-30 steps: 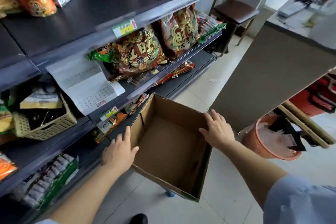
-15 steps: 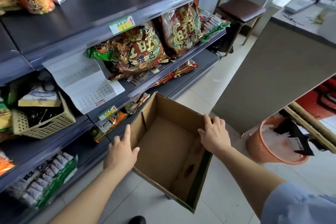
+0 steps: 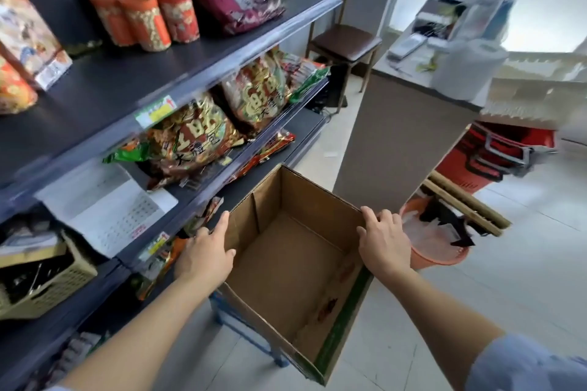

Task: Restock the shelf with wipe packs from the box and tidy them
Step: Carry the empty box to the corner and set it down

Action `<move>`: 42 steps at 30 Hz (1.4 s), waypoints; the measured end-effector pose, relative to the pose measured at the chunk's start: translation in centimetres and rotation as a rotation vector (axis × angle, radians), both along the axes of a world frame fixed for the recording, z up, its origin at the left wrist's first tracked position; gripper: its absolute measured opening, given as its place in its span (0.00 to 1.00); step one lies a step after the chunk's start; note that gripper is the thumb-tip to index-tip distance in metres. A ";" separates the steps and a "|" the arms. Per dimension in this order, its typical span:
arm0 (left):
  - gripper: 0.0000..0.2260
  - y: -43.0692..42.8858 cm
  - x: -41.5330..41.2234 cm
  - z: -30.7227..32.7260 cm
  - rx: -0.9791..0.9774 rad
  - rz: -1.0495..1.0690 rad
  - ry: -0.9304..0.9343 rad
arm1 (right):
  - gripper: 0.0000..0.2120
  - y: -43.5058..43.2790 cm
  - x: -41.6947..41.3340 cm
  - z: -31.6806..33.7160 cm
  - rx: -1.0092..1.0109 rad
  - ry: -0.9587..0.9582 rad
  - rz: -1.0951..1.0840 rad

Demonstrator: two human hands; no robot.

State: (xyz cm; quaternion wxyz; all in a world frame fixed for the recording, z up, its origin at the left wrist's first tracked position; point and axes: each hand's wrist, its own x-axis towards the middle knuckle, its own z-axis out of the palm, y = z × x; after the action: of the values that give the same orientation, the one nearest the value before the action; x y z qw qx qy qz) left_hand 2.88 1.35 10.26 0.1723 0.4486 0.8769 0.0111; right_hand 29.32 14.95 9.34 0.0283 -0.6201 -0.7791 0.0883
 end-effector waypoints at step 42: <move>0.30 20.5 44.9 30.1 0.324 -0.910 -0.003 | 0.17 -6.5 45.5 30.2 0.276 -0.077 -0.861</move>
State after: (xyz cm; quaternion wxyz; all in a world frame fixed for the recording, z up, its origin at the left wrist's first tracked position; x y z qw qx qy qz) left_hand 47.82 21.89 40.39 0.0886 0.8078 0.5783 0.0719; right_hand 74.81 8.42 39.55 0.1159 -0.8808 -0.4553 -0.0595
